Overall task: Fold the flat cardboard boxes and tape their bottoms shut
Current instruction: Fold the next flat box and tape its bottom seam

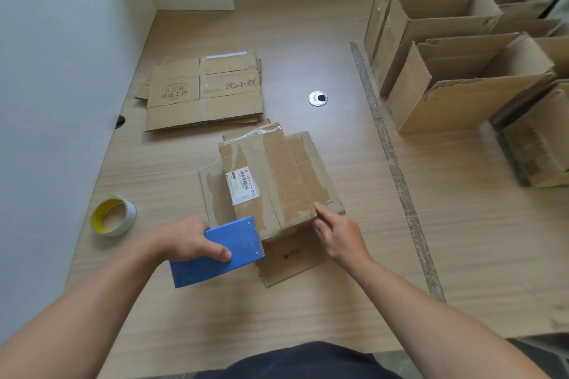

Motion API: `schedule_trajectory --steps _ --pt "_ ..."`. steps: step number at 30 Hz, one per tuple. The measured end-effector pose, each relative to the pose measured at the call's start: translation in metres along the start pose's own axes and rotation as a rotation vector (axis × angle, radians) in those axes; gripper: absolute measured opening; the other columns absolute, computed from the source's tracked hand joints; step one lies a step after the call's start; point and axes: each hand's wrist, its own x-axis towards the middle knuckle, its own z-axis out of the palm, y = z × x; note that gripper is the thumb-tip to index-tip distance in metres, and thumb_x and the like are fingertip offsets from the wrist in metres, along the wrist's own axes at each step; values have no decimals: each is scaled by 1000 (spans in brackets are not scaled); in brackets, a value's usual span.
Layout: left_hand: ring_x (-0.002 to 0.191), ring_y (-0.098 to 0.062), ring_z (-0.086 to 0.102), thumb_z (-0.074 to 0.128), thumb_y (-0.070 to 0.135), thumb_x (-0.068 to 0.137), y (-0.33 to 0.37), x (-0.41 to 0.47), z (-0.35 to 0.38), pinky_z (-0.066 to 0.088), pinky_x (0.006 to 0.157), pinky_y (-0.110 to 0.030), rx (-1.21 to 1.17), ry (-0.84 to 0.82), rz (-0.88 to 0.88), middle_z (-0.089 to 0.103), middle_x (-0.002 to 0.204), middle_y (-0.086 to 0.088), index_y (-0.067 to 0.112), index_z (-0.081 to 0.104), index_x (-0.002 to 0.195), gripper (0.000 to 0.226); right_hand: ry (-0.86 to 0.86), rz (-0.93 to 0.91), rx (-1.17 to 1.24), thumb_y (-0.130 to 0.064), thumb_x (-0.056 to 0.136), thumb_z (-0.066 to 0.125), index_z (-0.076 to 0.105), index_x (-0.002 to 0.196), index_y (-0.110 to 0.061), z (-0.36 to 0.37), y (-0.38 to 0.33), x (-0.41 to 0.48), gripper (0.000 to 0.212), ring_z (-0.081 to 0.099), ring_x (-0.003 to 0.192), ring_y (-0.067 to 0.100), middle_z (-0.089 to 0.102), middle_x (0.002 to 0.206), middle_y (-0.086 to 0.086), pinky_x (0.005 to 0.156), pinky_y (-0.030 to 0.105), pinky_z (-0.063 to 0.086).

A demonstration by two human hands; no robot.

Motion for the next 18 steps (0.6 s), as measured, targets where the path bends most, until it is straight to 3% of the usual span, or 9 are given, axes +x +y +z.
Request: schedule_trajectory --steps 4,6,7,9,11,14,16,18 --pt "70 -12 64 64 74 45 -3 -2 1 43 59 -22 0 20 7 70 80 4 21 72 82 66 100 22 -18 -21 95 67 75 114 -17 0 6 1 21 67 106 15 75 110 -2 86 10 41" --pt "70 -11 64 64 74 47 -4 -3 3 43 59 -22 -7 19 7 70 80 4 21 72 82 64 67 -1 -115 -26 95 65 72 121 -20 -5 6 4 27 65 111 18 73 116 -1 92 19 45" --pt "69 -11 64 64 74 46 -4 -3 4 43 58 -22 -22 18 7 70 79 5 21 72 82 64 19 -15 -218 -30 95 64 63 132 -22 -8 7 6 38 59 122 20 66 129 -1 100 26 45" --pt "68 -11 64 63 75 44 -6 -4 5 43 58 -22 -43 23 12 70 78 5 21 72 82 67 -63 -99 -438 -39 94 62 36 153 -26 -14 3 10 65 29 147 21 34 159 -1 117 38 31" --pt "69 -11 65 63 76 44 -7 -4 6 44 58 -22 -47 26 16 70 79 4 22 72 82 66 -46 -370 -556 -46 91 65 25 156 -29 -13 -10 14 78 7 153 20 15 165 -2 120 45 21" --pt "69 -10 65 64 75 46 -8 -5 6 43 57 -21 -52 26 14 70 77 6 24 71 81 63 -90 -791 -695 -45 88 69 44 148 -32 5 -31 24 66 20 150 33 31 160 2 117 50 20" --pt "67 -9 64 65 74 48 -10 -7 6 43 55 -20 -47 35 16 70 76 6 24 71 79 60 -196 -822 -840 -50 94 57 44 147 -39 18 -35 29 55 23 150 31 33 159 -3 118 51 16" --pt "68 -10 65 65 73 50 -13 -9 6 43 56 -21 -39 43 26 70 77 6 23 70 80 58 -153 -840 -915 -54 94 47 50 142 -41 22 -32 31 49 38 144 28 42 154 -6 116 53 26"
